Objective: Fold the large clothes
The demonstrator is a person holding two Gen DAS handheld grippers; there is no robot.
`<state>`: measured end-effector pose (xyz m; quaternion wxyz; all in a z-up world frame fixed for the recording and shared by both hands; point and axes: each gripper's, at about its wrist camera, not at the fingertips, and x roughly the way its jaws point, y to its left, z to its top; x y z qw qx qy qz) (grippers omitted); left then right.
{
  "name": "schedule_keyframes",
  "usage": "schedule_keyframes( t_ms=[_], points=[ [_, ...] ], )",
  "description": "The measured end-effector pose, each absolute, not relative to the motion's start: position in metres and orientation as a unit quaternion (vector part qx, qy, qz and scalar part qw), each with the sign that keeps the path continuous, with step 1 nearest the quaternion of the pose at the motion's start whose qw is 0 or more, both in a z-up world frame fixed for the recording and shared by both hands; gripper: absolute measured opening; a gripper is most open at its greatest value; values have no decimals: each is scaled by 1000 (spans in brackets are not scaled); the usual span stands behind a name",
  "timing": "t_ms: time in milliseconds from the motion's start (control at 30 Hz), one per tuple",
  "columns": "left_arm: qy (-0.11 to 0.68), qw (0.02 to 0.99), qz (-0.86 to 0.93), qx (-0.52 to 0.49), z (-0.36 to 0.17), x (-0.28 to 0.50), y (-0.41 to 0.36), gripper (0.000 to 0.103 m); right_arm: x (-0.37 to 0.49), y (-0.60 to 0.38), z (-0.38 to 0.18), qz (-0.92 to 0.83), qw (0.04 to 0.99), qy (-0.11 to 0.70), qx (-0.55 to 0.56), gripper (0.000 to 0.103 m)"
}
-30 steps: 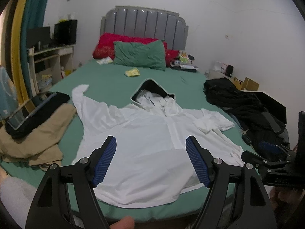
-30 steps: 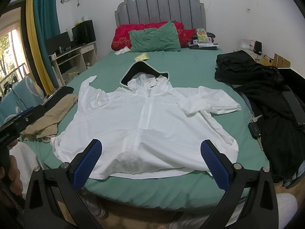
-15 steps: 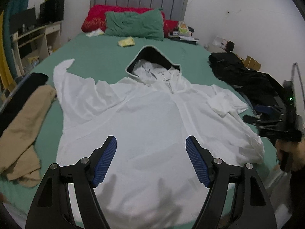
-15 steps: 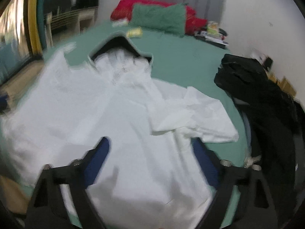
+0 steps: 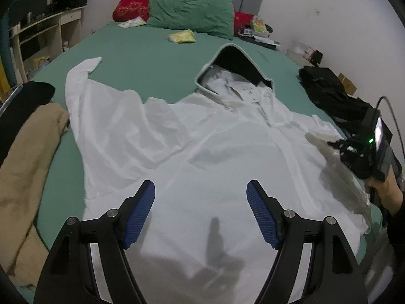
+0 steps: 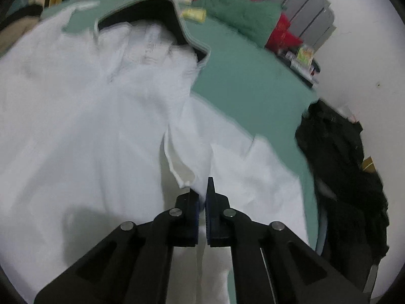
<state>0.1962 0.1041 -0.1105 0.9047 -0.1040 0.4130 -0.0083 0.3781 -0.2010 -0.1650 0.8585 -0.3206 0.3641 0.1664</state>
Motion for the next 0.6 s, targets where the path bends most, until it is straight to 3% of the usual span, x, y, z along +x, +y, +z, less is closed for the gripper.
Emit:
schedule_keyframes(
  t_ms=[300, 467, 600],
  points=[
    [386, 914, 30, -125, -87, 189, 163, 78, 364, -65, -84, 272, 886, 309, -214, 3],
    [370, 920, 65, -111, -77, 198, 204, 78, 347, 11, -92, 319, 875, 302, -202, 3],
    [368, 921, 93, -88, -78, 225, 237, 78, 345, 48, -129, 351, 846, 346, -202, 4]
  ],
)
